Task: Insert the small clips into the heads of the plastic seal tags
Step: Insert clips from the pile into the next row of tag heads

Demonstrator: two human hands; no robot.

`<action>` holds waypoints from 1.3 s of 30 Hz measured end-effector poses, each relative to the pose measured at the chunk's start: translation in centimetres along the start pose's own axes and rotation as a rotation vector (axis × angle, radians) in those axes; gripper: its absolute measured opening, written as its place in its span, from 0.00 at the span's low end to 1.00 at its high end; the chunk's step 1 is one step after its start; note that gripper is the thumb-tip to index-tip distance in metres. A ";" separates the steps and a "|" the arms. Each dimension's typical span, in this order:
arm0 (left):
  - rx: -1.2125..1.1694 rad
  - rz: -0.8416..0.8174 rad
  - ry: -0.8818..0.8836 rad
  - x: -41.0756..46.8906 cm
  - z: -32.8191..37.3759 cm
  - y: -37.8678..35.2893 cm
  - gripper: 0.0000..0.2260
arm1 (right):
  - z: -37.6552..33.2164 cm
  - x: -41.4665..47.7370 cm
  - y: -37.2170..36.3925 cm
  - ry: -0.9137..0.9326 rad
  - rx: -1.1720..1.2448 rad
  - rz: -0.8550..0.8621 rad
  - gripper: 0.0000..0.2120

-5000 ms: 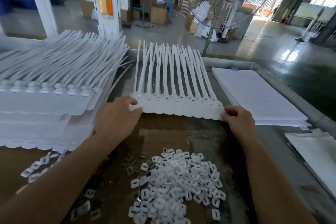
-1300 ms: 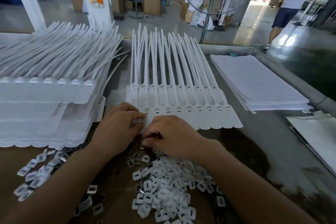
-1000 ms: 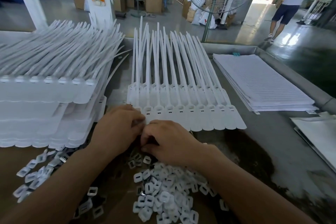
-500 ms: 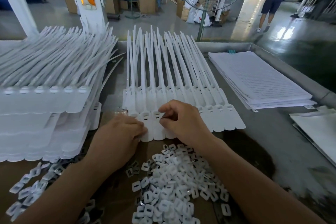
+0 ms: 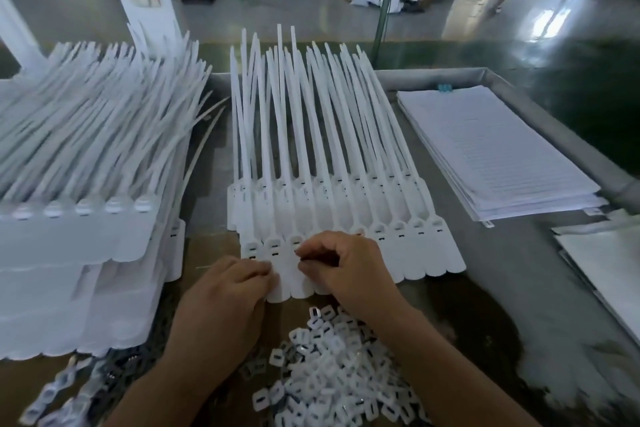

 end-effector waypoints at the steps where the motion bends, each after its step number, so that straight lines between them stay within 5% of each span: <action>1: 0.003 -0.001 -0.005 0.0 0.0 0.0 0.16 | 0.0 0.1 0.0 0.000 -0.008 -0.003 0.09; 6: 0.168 -0.129 0.020 -0.3 0.7 -0.8 0.15 | -0.8 0.1 0.1 0.071 -0.116 -0.006 0.06; 17: 0.292 -0.132 -0.075 -1.0 2.8 -1.5 0.19 | -1.3 0.0 -0.1 0.128 -0.185 -0.024 0.05; 39: 0.194 -0.152 0.003 -1.1 1.8 -2.4 0.17 | -3.8 5.0 -6.4 0.064 -0.447 -0.203 0.09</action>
Point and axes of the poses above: each hand's wrist, its own x-axis towards the middle knuckle, its own y-axis out of the back of the hand, z = x × y, the point moved 10 cm from there along x, towards the middle knuckle, and after that the axes turned 2 degrees about z, right-handed, at the moved point
